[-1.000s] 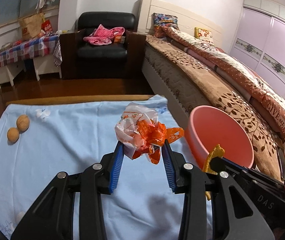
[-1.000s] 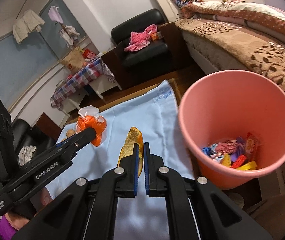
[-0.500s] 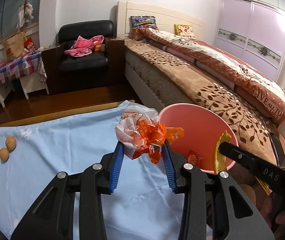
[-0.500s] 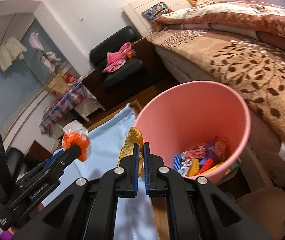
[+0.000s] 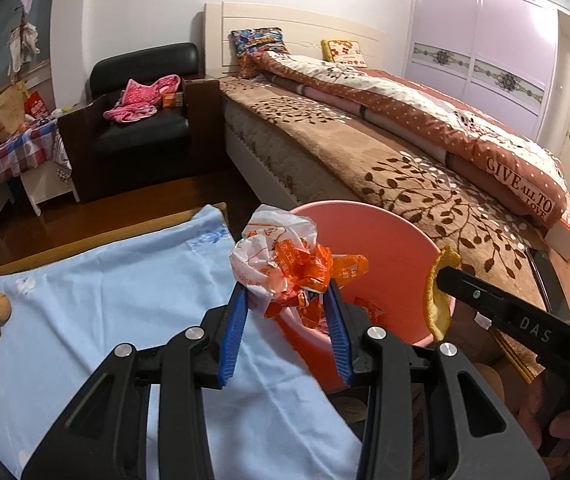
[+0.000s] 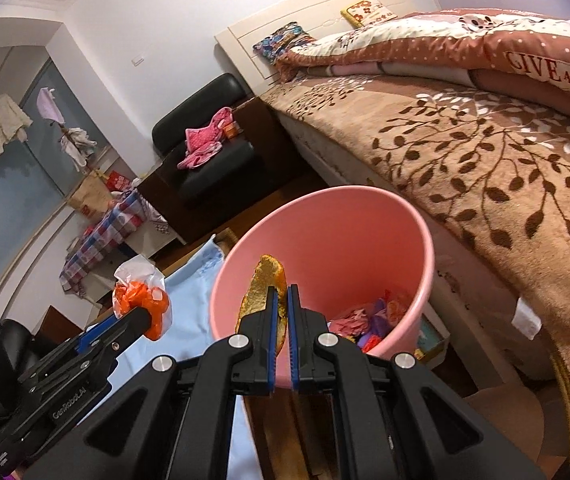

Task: Collect trash
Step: 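Carry the orange bag over the bucket with the left tool while the right carries the crust, then open the left tool to drop the orange bag while the right tool drops the crust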

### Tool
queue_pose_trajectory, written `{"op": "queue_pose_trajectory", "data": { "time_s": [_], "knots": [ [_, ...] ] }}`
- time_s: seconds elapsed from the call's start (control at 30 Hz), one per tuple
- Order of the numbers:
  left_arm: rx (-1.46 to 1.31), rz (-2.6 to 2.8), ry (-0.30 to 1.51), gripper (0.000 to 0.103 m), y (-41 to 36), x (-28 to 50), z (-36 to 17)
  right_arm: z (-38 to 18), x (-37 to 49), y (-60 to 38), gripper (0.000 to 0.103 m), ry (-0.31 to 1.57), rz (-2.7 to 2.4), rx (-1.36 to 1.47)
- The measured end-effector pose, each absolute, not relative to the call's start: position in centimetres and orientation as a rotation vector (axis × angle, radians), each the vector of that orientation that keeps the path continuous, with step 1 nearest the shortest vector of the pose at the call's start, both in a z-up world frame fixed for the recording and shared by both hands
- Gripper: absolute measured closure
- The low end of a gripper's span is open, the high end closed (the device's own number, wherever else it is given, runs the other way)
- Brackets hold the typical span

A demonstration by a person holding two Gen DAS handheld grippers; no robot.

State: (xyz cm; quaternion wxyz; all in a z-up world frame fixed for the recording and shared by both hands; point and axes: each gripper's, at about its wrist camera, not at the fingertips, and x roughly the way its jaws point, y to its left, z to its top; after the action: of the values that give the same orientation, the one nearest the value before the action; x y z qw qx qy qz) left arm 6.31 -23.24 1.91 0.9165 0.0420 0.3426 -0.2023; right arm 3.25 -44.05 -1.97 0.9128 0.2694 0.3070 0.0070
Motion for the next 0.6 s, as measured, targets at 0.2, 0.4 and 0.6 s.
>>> {"op": "queue_pose_trajectory", "data": {
  "time_s": [0.2, 0.4, 0.6],
  "knots": [
    [0.099, -0.449, 0.714, 0.064, -25.0, 6.6, 1.2, -2.4, 3.3, -45.1, 0.098, 0.631, -0.012, 0.56],
    [0.092, -0.48, 0.741, 0.064, -26.2, 7.4, 0.3, -3.0, 3.8, -45.8, 0.098, 0.634, -0.033, 0.56],
    [0.09, -0.487, 0.79, 0.064, -27.1, 8.4, -0.9, -3.6, 4.6, -46.2, 0.098, 0.642, -0.055, 0.55]
  ]
}}
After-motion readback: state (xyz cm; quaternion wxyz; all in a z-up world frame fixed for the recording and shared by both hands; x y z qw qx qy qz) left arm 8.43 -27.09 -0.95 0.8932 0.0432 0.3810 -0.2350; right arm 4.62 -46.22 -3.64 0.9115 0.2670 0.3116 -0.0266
